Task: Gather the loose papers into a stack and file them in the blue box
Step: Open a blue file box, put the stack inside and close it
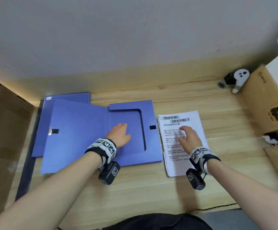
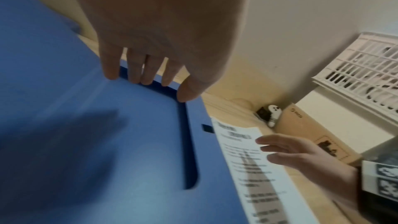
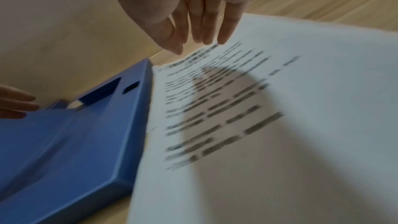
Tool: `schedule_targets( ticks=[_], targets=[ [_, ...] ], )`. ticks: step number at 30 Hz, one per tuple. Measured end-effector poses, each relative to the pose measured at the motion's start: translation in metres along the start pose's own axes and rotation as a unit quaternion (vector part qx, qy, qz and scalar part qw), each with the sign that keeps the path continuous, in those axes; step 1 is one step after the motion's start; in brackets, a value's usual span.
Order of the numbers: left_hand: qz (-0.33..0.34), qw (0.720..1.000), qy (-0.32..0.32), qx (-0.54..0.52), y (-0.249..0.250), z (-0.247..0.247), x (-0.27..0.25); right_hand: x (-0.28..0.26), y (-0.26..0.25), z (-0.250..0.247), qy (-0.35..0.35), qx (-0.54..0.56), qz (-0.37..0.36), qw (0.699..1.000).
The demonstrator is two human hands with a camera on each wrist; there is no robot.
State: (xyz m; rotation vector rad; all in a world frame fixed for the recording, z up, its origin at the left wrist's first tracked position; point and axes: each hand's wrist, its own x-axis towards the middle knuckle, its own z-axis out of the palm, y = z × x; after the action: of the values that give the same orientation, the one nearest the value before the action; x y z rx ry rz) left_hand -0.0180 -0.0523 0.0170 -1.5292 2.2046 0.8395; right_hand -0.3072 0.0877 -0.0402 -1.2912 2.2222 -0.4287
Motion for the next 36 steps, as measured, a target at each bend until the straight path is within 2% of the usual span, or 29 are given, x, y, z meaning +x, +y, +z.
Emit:
schedule_targets(
  ticks=[2,5,7,10,12,14,16,22,24,26,29,32,34,36],
  targets=[
    [0.040,0.999,-0.024,-0.028,0.040,0.017,0.005,0.005,0.026,-0.015,0.022,-0.002,0.019,1.000],
    [0.104,0.992,-0.057,-0.052,0.097,0.044,0.007,0.010,0.065,-0.030,0.054,0.022,0.096,0.994],
    [0.134,0.985,-0.093,-0.051,0.125,0.066,0.010,0.014,0.088,-0.031,0.038,0.073,0.157,0.984],
    [0.140,0.980,-0.143,-0.010,0.150,0.100,0.016,0.020,0.108,-0.031,-0.010,0.136,0.221,0.966],
    [0.136,0.977,-0.160,0.046,0.159,0.118,0.018,0.019,0.112,-0.031,-0.048,0.148,0.232,0.960],
    [0.128,0.977,-0.150,0.081,0.166,0.127,0.018,0.018,0.111,-0.034,-0.072,0.165,0.231,0.956],
    [0.118,0.980,-0.140,0.079,0.171,0.126,0.020,0.018,0.110,-0.034,-0.062,0.185,0.217,0.956],
    [0.086,0.981,-0.175,0.001,0.170,0.115,0.032,0.012,0.097,-0.031,-0.016,0.256,0.186,0.949],
    [0.080,0.977,-0.187,-0.055,0.171,0.109,0.028,0.010,0.094,-0.034,-0.003,0.257,0.171,0.951],
    [0.060,0.966,-0.176,-0.181,0.169,0.102,0.023,0.012,0.089,-0.041,0.019,0.248,0.145,0.958],
    [0.015,0.928,-0.092,-0.362,0.158,0.084,0.017,0.020,0.070,-0.061,0.054,0.286,0.122,0.949],
    [-0.028,0.900,-0.026,-0.435,0.145,0.059,0.022,0.035,0.039,-0.086,0.063,0.325,0.103,0.938],
    [-0.044,0.880,-0.008,-0.473,0.136,0.041,0.025,0.045,0.018,-0.097,0.069,0.347,0.085,0.931],
    [-0.078,0.840,-0.019,-0.537,0.121,0.033,0.034,0.050,-0.004,-0.103,0.073,0.371,0.066,0.923]
  ],
)
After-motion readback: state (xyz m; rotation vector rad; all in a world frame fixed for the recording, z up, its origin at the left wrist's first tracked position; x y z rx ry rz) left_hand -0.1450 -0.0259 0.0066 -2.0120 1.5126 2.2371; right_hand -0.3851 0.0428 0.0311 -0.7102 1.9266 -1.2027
